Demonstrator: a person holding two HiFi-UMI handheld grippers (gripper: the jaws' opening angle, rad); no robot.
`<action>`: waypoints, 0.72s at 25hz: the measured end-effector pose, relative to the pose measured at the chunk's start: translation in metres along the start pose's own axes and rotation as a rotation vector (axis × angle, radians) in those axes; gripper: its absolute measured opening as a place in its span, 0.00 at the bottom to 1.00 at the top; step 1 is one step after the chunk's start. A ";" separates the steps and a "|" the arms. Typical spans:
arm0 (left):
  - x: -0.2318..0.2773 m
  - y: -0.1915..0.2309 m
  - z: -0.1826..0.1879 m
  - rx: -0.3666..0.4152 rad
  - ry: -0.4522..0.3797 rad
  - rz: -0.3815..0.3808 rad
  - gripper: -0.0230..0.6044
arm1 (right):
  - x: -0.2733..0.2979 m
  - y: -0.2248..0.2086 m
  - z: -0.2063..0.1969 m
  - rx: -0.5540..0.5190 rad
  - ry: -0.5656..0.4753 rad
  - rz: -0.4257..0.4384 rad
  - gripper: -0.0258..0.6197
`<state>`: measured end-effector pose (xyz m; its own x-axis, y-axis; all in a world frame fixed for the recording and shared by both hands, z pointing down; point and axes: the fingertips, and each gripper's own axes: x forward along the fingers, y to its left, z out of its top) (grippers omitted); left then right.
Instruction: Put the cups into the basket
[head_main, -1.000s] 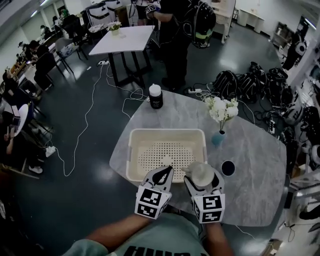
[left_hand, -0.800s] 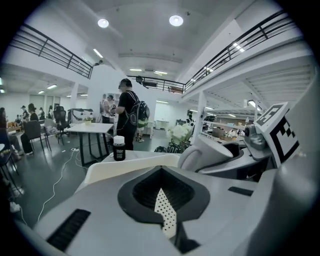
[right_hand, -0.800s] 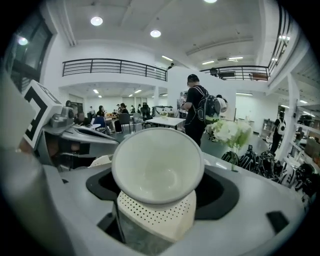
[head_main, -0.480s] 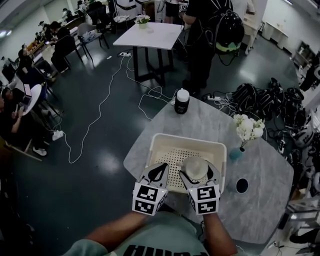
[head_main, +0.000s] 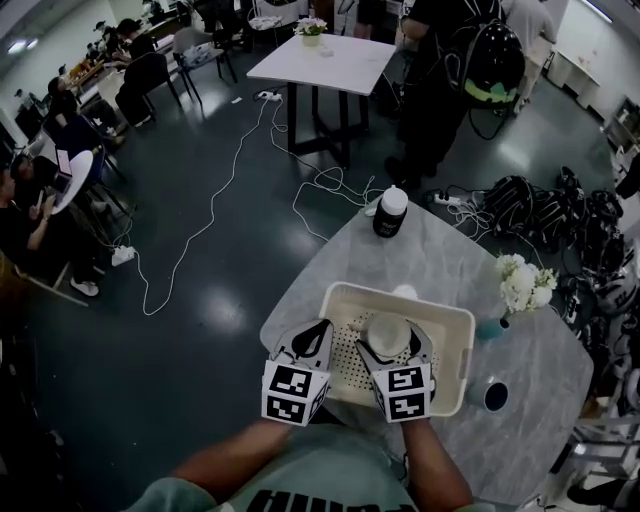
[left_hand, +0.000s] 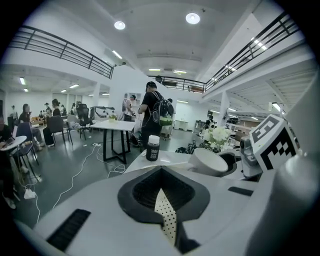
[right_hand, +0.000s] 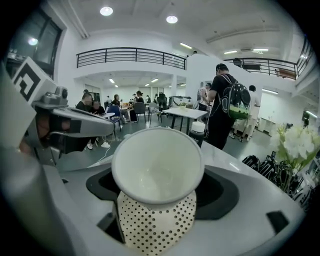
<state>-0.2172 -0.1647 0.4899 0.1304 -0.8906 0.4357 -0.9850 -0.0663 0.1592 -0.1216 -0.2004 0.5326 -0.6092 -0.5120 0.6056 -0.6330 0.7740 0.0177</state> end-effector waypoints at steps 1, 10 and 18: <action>0.002 0.006 0.001 -0.004 0.001 0.006 0.05 | 0.005 0.001 0.001 0.001 0.006 0.001 0.67; 0.024 0.063 -0.004 -0.029 0.036 0.055 0.05 | 0.051 0.011 -0.010 0.012 0.071 0.018 0.67; 0.048 0.089 -0.023 -0.032 0.096 0.038 0.05 | 0.090 0.017 -0.028 0.025 0.135 0.028 0.67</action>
<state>-0.2964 -0.2026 0.5453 0.1052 -0.8446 0.5249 -0.9855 -0.0180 0.1685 -0.1734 -0.2228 0.6095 -0.5578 -0.4342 0.7074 -0.6294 0.7768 -0.0194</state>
